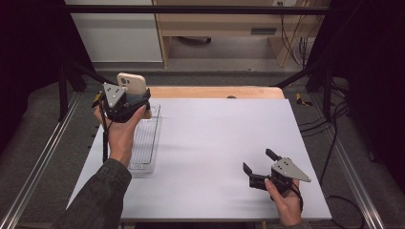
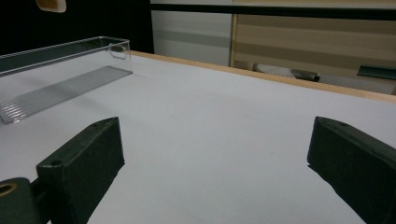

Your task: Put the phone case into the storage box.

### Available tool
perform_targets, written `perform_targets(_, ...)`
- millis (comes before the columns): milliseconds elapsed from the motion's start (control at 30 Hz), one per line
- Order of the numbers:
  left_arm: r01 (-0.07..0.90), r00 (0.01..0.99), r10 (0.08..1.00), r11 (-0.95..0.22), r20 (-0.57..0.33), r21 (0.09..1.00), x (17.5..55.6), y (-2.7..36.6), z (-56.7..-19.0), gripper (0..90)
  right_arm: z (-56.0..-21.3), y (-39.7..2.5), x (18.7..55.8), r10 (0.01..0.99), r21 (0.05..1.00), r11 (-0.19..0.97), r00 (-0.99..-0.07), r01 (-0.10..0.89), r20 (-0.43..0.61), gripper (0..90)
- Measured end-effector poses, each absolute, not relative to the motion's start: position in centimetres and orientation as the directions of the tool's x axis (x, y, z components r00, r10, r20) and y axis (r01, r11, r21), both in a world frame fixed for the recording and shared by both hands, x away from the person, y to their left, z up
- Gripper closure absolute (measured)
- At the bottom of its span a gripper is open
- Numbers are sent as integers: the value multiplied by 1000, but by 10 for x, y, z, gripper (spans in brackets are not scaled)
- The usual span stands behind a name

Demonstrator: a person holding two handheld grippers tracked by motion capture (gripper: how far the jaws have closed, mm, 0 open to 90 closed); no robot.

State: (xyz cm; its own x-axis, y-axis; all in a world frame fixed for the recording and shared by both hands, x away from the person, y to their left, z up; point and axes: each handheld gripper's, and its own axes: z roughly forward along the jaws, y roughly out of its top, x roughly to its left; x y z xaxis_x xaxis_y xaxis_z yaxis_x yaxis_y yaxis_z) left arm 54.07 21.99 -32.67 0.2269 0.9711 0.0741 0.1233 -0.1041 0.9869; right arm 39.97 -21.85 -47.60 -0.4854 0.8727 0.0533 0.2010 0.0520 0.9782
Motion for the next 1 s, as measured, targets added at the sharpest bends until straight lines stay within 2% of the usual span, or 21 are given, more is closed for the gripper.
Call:
perform_targets(433, 151, 191, 981, -75, 46, 986, 561, 232, -341, 120, -477, -217, 400, 869, 977, 61, -493, 206, 49, 34)
perform_targets(800, 172, 193, 980, -83, 49, 981, 568, 235, -354, 120, -478, -215, 400, 866, 976, 61, -497, 208, 52, 35)
perform_targets(1000, 180, 189, 982, -58, 23, 982, 577, 234, -363, 120, -478, -215, 399, 864, 976, 67, -501, 206, 46, 35)
